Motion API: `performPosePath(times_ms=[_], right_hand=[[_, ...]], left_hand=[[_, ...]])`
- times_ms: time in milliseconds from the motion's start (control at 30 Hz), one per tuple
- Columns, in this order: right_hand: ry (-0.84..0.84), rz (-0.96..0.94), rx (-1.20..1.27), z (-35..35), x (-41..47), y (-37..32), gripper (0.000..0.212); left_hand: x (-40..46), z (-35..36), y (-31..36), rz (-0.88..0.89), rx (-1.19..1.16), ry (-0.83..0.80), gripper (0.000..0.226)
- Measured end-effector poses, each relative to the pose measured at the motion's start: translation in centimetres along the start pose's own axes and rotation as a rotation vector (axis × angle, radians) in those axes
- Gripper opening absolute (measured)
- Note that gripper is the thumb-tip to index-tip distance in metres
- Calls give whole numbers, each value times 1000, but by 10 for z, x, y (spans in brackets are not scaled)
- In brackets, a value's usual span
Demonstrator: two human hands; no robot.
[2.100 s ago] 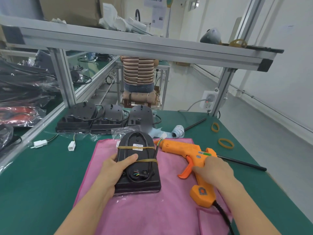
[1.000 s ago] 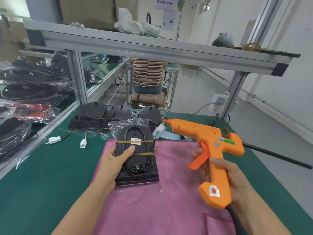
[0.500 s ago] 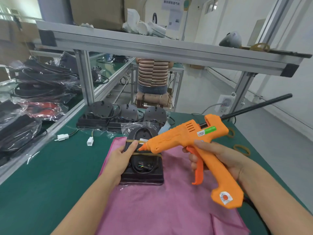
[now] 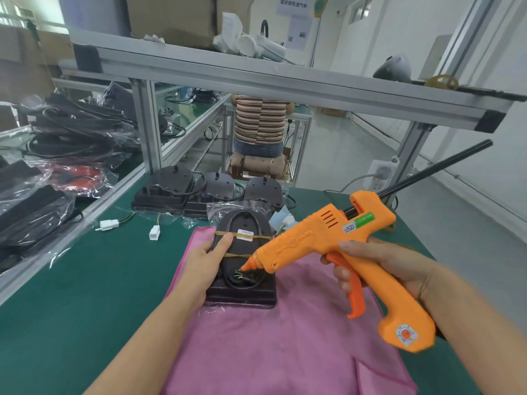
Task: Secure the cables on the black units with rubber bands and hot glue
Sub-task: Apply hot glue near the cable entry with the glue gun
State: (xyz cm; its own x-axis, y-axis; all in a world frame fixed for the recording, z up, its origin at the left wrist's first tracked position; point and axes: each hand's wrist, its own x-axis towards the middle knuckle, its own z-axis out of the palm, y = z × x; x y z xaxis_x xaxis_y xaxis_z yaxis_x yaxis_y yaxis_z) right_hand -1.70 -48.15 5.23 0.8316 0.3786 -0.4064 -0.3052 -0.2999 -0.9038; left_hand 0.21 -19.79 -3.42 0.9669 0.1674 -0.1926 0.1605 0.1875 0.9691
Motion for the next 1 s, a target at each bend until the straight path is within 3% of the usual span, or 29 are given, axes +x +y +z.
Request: performPosePath(times_ms=[133,433,900,1000], right_hand=[[-108,-39,194,3,-3,-7,32],[-152,-69,225,5,1,-9,32],[-183,-20,86,3,4,-24,45],[-182,-11,58,4,4,-31,39]], left_hand=[[-1,0,0,4,-10,-6,22],[1,0,-1,5,-14,-11,20],[7,-1,-6,56,25,15,23],[8,-3,-9,61,38,23,26]])
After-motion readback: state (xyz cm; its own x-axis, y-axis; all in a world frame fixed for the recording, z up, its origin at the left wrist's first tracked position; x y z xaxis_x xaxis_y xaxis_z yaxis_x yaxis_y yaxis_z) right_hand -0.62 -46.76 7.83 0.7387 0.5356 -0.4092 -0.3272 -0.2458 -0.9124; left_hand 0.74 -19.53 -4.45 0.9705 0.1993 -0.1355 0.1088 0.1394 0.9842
